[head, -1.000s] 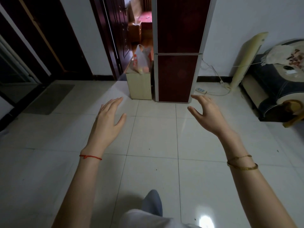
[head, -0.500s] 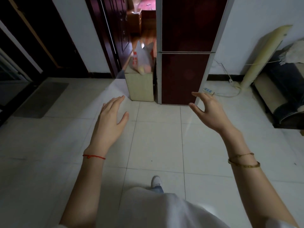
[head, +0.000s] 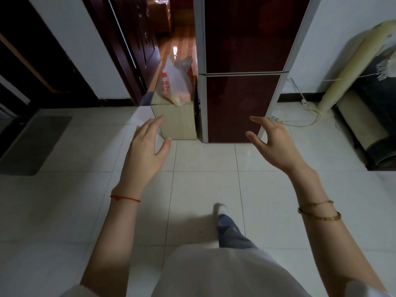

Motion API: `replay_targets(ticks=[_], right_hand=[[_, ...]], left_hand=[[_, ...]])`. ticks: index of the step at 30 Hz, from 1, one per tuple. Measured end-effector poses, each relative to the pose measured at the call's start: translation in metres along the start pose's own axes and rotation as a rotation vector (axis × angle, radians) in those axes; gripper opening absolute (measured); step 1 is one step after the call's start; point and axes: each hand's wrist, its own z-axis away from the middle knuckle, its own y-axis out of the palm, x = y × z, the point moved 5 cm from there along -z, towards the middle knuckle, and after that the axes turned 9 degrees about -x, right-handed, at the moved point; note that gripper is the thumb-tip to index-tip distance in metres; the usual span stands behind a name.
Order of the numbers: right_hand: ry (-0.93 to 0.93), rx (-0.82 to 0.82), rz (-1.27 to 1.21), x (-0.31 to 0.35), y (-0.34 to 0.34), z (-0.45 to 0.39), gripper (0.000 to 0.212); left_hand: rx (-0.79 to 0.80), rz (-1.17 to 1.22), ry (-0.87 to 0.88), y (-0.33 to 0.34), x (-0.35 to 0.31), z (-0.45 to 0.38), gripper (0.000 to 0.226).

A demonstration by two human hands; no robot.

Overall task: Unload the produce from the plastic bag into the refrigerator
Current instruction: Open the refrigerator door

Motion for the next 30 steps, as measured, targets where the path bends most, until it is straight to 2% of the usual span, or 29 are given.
replay_targets(ticks=[7,18,30], right_hand=[[-0.014,0.026,-0.057,-0.023,0.033,-0.115,0.049],[-0.147,0.031,-0.07,-0.021,0.071,-0.289,0.046],[-0.097,0.017,-0.081,0.008,0.158,-0.412,0.048]], left_hand=[[-0.012,0.001,-0.015,0.045,0.013,-0.104,0.051],[-0.066,0.005,-0.114,0.081,0.047,-0.237,0.051],[-0.056,0.04,-0.031,0.109,0.136,-0.386,0.051]])
